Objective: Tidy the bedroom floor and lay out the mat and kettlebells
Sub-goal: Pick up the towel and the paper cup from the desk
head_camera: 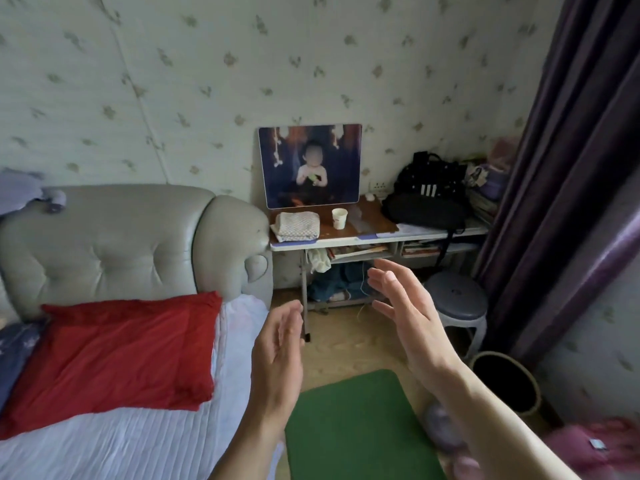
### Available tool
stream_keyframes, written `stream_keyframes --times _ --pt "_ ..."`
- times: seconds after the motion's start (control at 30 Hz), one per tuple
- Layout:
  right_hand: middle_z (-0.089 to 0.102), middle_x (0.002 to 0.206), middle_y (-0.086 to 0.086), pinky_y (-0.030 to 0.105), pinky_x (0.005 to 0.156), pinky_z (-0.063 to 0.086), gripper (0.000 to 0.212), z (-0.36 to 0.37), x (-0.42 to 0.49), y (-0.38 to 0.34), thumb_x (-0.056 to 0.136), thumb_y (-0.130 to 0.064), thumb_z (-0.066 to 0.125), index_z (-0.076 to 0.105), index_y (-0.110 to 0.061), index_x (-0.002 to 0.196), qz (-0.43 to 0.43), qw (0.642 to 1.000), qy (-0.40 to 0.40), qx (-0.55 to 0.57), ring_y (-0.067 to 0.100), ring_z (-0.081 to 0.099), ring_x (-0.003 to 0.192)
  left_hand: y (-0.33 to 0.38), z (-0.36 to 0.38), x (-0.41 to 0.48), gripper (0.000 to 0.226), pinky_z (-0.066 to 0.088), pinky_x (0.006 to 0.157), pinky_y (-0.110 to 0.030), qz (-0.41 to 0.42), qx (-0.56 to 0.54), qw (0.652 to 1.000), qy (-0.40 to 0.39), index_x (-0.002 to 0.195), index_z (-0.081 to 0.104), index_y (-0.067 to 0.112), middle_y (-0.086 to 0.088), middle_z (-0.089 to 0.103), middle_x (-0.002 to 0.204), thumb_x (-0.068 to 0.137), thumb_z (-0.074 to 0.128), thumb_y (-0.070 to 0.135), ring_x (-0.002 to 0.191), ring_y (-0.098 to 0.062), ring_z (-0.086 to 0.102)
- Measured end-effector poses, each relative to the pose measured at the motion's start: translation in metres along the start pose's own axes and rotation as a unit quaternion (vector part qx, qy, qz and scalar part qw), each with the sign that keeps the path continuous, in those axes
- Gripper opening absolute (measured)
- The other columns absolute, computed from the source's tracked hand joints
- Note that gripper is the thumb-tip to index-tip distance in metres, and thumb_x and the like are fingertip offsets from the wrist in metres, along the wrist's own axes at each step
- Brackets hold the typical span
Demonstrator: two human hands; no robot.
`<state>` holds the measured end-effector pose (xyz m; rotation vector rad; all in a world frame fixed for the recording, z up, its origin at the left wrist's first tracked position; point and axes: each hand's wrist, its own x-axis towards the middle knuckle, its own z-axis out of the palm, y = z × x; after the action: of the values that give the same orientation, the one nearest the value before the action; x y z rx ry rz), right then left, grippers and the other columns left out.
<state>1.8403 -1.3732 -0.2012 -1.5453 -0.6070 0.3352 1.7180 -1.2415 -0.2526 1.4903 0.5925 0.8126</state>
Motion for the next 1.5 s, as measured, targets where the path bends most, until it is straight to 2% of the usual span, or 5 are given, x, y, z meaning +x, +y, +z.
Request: stream_keyframes --times 0.27,0.5,1.0,1.17,1.5 --pt "0.062 0.135 -0.005 0.042 0.107 0.047 0.058 -0.009 0.079 0.01 0.09 -0.055 0.044 0.052 -0.024 0.139 -0.01 0.999 0.025 0.031 0.003 0.057 0.124 0.004 0.025 0.1 0.025 0.055 0.09 -0.031 0.037 0.028 0.999 -0.003 0.116 0.066 0.017 0.01 0.069 0.115 0.101 0.047 0.025 0.108 -0.004 0.064" --pt "0.06 0.137 -0.005 0.043 0.11 0.046 0.051 0.024 0.174 0.037 0.096 -0.054 0.045 0.052 -0.026 0.139 0.006 0.999 0.036 0.025 0.004 0.056 0.126 -0.02 0.017 0.227 0.039 0.054 0.094 -0.041 0.035 0.062 0.997 0.024 0.112 0.068 0.025 0.006 0.071 0.116 0.089 0.048 0.05 0.112 -0.012 0.064" --pt "0.058 0.137 0.0 0.043 0.111 0.043 0.056 0.155 0.521 0.208 0.096 -0.056 0.029 0.051 -0.024 0.136 0.136 0.988 0.072 -0.019 0.015 0.056 0.125 -0.206 0.019 0.559 0.031 0.053 0.096 -0.045 -0.067 0.093 0.993 -0.011 0.109 0.067 0.029 0.016 0.071 0.101 0.09 0.049 0.046 0.1 -0.009 0.064" --pt "0.058 0.133 -0.006 0.04 0.11 0.042 0.043 0.176 0.602 0.311 0.103 -0.051 0.029 0.049 -0.028 0.134 0.091 0.977 0.027 -0.189 0.013 0.053 0.124 -0.292 0.048 0.639 0.031 0.046 0.097 -0.024 -0.065 0.187 0.979 -0.053 0.129 0.058 0.026 0.012 0.064 0.125 0.099 0.052 0.032 0.116 -0.006 0.058" --pt "0.027 0.155 0.015 0.044 0.115 0.03 0.059 0.197 0.649 0.496 0.1 -0.044 0.047 0.028 -0.023 0.152 0.047 0.922 0.024 -0.384 0.032 0.029 0.141 -0.452 0.09 0.707 0.055 0.035 0.109 -0.039 0.002 0.357 0.934 0.015 0.133 0.058 0.024 -0.005 0.057 0.138 0.083 0.054 0.047 0.125 -0.03 0.048"
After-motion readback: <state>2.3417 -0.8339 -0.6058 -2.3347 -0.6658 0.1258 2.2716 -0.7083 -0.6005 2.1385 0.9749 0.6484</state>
